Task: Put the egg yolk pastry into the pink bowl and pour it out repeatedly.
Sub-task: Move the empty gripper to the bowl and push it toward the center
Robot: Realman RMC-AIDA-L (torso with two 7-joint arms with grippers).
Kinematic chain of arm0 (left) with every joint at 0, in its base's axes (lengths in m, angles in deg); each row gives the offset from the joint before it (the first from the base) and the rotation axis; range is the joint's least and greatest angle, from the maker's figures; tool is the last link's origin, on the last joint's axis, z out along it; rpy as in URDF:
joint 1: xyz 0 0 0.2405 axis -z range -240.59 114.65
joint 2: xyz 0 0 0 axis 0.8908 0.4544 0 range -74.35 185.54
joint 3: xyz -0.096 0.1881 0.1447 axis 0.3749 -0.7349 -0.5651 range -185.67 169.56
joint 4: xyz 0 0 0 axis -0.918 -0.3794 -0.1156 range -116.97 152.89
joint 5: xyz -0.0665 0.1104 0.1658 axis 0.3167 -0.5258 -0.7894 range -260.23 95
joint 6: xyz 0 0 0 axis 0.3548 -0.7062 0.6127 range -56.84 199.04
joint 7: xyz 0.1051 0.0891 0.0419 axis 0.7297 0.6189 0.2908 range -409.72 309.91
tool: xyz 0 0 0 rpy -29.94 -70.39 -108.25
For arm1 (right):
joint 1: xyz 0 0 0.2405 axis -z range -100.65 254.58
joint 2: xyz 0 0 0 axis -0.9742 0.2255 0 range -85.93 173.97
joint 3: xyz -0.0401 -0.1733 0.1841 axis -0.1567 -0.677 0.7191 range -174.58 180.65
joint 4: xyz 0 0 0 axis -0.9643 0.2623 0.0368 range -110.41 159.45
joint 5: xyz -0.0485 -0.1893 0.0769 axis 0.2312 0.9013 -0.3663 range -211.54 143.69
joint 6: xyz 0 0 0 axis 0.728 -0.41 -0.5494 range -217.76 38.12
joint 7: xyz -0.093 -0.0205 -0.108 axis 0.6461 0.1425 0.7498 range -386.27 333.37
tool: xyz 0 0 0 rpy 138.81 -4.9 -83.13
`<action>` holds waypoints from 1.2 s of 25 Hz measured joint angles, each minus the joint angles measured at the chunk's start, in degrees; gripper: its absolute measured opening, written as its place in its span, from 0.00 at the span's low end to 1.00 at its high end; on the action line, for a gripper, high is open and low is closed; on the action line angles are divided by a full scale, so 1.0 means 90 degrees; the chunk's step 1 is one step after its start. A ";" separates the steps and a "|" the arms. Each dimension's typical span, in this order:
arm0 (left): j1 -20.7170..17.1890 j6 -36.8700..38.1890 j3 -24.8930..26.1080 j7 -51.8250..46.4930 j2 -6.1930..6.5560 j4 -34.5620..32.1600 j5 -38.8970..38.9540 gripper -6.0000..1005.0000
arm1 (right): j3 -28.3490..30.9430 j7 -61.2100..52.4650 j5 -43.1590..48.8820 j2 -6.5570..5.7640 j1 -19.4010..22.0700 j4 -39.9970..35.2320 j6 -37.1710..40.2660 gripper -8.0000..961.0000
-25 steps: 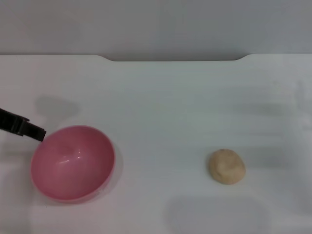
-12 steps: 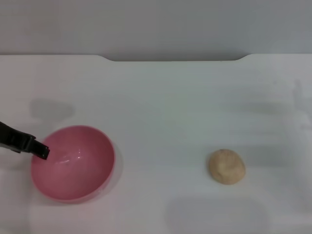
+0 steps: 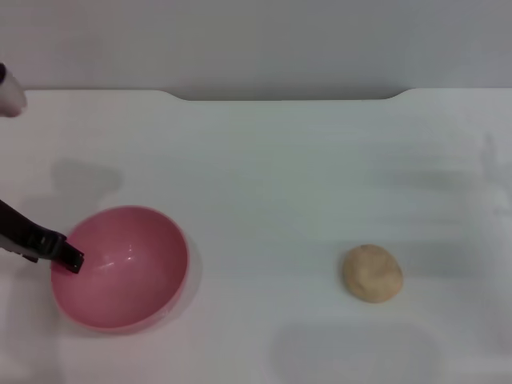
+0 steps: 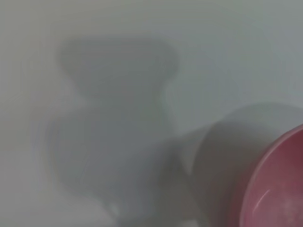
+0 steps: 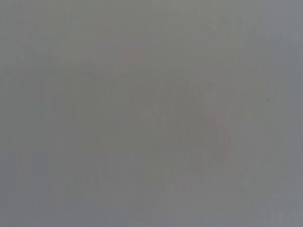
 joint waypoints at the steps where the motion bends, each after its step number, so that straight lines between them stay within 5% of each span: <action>1: 0.0045 -0.0085 -0.0027 0.0001 -0.0005 0.0147 0.0003 0.60 | 0.0000 0.0000 0.0000 0.0003 0.0005 0.0002 0.0003 0.45; 14: 0.0275 -0.0467 -0.0307 0.0011 -0.0043 0.0881 0.0168 0.57 | 0.0000 0.0000 0.0058 0.0008 -0.0002 -0.0005 0.0024 0.44; 16: 0.0295 -0.0467 -0.0307 0.0010 -0.0037 0.0868 0.0211 0.36 | 0.0000 0.0000 0.0058 0.0008 0.0008 -0.0019 0.0024 0.44; 21: 0.0341 -0.0462 -0.0305 0.0012 -0.0029 0.0875 0.0237 0.12 | 0.0000 0.0000 0.0058 0.0008 0.0027 -0.0027 0.0024 0.44; 30: 0.0355 -0.0501 -0.0276 0.0045 -0.0030 0.0909 0.0249 0.00 | 0.0001 -0.0472 0.0242 -0.0011 -0.0073 0.0003 0.0012 0.43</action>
